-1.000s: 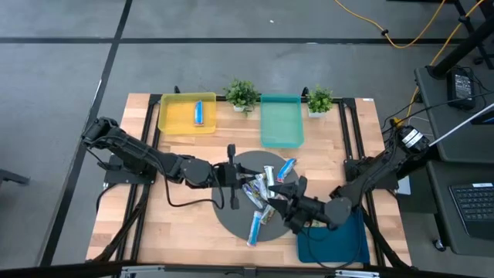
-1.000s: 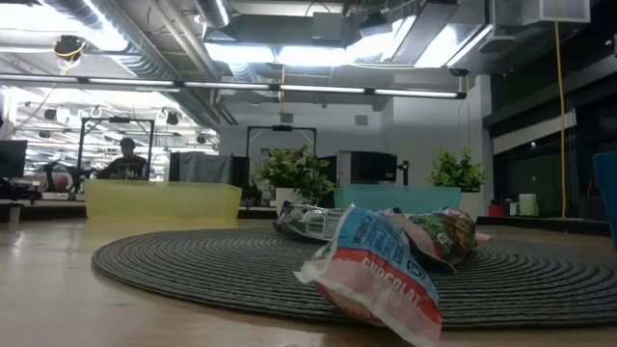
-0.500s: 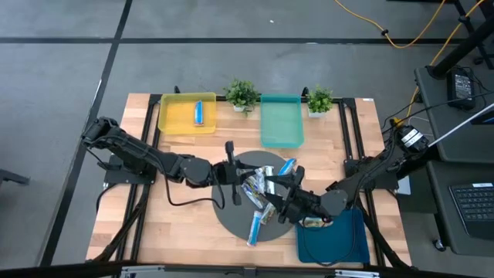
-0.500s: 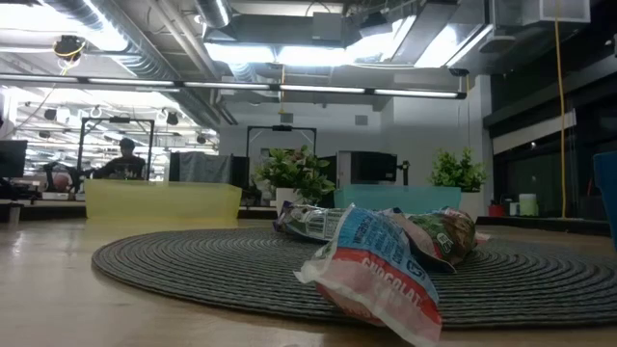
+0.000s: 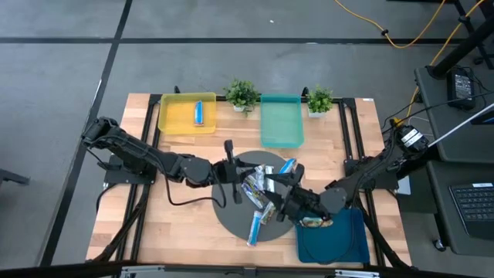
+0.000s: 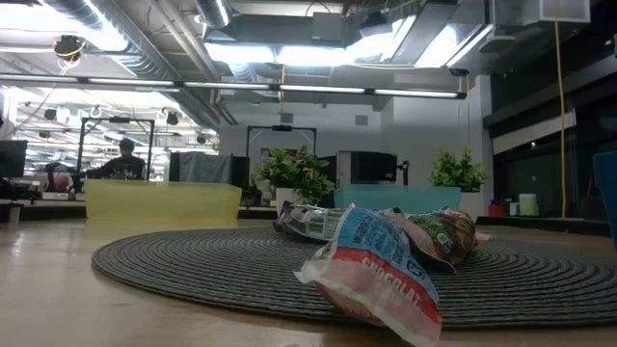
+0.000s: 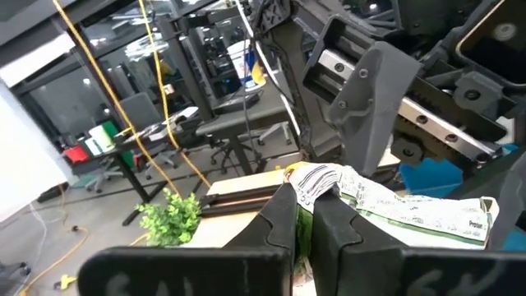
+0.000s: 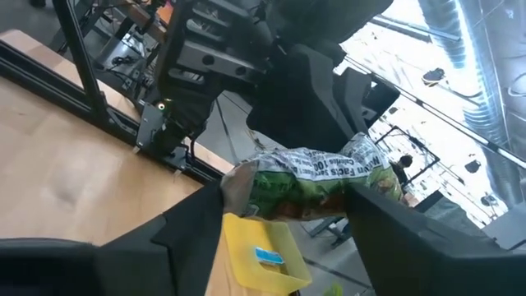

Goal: Pick and place Granola Bars by type
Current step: Put the yellow granola bar into the blue bin

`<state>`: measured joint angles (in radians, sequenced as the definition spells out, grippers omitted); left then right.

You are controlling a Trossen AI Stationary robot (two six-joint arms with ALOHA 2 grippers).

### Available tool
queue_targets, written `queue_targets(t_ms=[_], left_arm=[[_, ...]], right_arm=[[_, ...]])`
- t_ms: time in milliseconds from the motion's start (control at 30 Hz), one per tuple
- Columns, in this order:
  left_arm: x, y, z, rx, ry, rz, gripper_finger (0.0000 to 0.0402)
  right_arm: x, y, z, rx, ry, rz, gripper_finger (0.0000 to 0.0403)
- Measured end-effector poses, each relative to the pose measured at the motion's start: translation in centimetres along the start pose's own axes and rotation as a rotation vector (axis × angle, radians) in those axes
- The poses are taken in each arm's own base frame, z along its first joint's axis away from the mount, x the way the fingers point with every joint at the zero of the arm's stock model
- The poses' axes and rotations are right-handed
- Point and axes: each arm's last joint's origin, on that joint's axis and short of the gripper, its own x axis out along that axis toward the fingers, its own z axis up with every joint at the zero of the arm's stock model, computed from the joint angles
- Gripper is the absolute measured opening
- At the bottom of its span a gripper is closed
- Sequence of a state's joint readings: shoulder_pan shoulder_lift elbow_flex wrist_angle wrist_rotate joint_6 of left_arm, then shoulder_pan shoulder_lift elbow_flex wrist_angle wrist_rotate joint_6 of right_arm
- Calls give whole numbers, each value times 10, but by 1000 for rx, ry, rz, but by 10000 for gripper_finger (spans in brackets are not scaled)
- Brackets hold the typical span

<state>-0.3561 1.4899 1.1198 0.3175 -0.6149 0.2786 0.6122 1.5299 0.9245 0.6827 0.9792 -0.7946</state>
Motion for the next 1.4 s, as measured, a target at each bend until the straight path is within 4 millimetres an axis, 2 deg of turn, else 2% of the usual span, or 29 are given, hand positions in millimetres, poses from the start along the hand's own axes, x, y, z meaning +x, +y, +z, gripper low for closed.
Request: queue_targets(t_ms=[467, 667, 1400], left_arm=[[0, 0, -1, -2, 9, 9, 5], [0, 0, -1, -1, 10, 1, 5], [1, 0, -7, -8, 62, 5, 5]], right_arm=[[0, 0, 0, -24, -14, 14, 73], [0, 1, 1, -52, -28, 26, 12], [1, 0, 1, -53, -24, 21, 6]])
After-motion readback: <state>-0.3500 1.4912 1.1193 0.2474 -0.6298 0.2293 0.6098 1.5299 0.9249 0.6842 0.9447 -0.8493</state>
